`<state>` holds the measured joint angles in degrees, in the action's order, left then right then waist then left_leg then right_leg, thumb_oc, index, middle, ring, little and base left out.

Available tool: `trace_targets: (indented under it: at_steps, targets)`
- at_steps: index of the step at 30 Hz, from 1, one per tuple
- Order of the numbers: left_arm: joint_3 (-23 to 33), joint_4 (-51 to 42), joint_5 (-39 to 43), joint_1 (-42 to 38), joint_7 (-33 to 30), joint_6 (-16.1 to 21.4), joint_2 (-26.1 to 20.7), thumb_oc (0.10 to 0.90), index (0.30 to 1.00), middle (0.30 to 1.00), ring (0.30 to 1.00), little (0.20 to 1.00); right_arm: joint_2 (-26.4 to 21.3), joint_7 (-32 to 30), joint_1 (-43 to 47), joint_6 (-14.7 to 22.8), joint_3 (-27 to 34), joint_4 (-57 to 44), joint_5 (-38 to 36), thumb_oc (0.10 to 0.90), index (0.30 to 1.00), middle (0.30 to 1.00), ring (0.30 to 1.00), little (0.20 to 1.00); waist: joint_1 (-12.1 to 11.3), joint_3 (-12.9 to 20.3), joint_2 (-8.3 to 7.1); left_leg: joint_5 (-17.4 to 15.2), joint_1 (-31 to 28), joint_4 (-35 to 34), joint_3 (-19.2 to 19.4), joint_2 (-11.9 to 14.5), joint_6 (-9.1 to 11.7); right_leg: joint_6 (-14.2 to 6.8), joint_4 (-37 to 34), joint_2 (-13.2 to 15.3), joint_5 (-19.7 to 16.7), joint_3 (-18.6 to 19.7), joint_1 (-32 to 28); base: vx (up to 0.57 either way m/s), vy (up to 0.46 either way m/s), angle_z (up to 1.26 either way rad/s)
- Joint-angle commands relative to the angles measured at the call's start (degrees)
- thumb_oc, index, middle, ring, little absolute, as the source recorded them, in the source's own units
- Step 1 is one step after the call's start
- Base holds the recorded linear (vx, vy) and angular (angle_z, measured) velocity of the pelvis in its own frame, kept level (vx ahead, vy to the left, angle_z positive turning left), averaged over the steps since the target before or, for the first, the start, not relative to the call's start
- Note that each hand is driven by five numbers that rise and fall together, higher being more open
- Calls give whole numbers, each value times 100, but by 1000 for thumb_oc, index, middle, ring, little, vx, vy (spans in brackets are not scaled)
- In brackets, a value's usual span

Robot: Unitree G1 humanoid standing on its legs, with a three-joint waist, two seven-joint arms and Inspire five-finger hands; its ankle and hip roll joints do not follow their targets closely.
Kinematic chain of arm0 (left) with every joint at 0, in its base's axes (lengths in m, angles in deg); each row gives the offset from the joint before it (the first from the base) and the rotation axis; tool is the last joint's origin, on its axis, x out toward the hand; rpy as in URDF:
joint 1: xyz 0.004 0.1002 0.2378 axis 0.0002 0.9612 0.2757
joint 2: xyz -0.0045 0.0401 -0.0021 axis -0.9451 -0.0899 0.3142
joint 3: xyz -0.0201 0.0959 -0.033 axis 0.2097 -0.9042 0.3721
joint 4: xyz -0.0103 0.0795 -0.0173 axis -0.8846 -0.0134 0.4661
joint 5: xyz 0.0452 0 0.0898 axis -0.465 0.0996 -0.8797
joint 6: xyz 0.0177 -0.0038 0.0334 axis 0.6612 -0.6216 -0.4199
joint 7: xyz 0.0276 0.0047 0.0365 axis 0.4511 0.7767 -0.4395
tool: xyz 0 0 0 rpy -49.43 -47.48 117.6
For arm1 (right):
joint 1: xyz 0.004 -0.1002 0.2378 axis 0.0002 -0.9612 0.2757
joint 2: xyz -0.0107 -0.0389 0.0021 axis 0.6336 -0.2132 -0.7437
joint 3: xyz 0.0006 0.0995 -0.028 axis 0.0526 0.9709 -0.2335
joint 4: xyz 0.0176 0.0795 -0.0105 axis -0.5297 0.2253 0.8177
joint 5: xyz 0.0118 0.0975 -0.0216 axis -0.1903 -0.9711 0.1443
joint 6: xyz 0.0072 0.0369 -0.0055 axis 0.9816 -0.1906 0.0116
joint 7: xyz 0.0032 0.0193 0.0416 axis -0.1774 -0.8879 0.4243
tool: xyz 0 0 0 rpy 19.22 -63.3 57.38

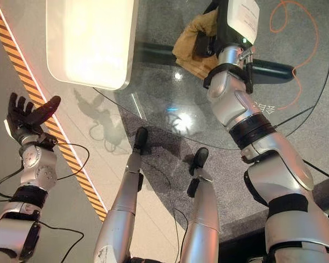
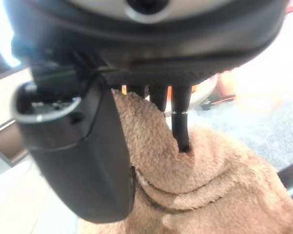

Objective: Wipe the table with a cloth and put it in the basket.

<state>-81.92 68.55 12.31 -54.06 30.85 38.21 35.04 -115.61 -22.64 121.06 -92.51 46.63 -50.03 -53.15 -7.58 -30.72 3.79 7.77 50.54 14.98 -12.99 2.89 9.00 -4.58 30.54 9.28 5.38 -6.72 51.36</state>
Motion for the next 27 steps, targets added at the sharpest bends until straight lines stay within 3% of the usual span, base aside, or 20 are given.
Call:
trace_targets:
  at_steps: [1,8,17,27]
  targets:
    - [699,-290,-533,-34,-574,864,-532,800,900,900,900,900,-467,-529,-181,227,427,-513,240,100,300,300,300,200,117,93,-137,-527,-179,310,805,-695,-809,314,-662,-753,-111,-110,-272,-8,6,-5]
    - [818,-1183,-1456,79,-689,1303,-339,800,900,900,900,900,-477,-563,-857,438,1071,-1291,470,100,300,300,300,200,206,93,-197,-546,-219,289,850,-657,-800,273,-669,-804,-125,-12,-314,1,0,-1]
    - [513,-2943,-1841,250,137,1096,-46,800,900,900,900,900,-293,-378,-1765,794,1910,-2454,999,100,300,300,300,200,375,93,-235,-516,-219,221,942,-656,-836,223,-705,-859,-223,97,-277,2,4,-1]
    - [159,-3513,-1930,181,1001,973,95,800,900,900,900,900,-141,-149,-2105,1123,2227,-2993,1285,100,300,300,300,200,516,93,-219,-468,-266,146,1017,-652,-867,181,-761,-871,-315,186,-275,3,17,-3]
